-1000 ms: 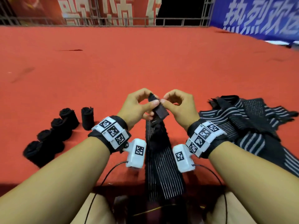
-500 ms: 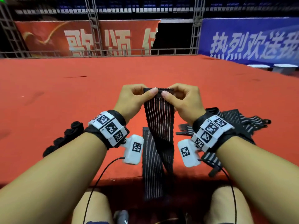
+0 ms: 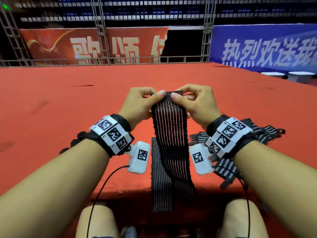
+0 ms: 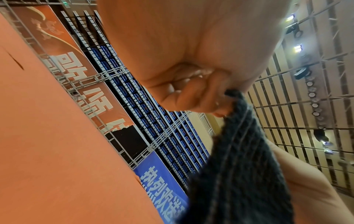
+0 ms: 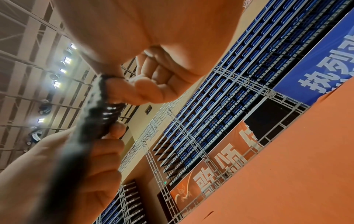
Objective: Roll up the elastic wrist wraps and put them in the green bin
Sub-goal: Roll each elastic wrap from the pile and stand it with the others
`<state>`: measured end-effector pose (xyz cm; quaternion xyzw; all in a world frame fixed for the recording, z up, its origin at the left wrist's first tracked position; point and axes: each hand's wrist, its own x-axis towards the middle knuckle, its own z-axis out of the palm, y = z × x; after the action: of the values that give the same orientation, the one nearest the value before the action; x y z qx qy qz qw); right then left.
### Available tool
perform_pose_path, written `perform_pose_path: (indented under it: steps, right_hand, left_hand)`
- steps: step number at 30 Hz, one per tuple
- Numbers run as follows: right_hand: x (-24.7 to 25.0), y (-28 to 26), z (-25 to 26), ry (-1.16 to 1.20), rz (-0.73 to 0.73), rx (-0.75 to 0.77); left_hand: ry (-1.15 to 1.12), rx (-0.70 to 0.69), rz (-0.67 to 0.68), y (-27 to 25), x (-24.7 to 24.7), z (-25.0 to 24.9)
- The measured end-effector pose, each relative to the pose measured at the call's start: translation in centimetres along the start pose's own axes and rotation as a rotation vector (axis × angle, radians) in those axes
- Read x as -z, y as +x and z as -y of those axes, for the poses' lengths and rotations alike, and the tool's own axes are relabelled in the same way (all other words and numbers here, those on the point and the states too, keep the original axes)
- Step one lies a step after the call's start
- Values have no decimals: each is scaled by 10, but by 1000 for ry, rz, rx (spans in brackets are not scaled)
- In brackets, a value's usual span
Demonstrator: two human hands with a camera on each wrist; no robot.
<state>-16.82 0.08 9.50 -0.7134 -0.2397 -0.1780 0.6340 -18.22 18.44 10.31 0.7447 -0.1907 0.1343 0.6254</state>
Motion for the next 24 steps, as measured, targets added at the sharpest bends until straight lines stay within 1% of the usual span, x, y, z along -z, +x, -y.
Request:
perform_pose_path:
  steps: [4, 7, 14, 21, 24]
  right_hand:
    - [0, 6, 6, 22, 2, 24]
    - [4, 7, 20, 24, -7, 66]
    - [16, -5, 61, -3, -36, 167]
    - [27, -15, 105, -14, -4, 325]
    - [27, -14, 115, -2, -3, 350]
  left_hand:
    - [4, -69, 9, 6, 3, -4]
    - [-12, -126, 4, 7, 3, -15]
    - [-7, -249, -7, -5, -3, -53]
    - [28, -360, -22, -20, -4, -98]
    - [25, -380, -19, -23, -1, -109]
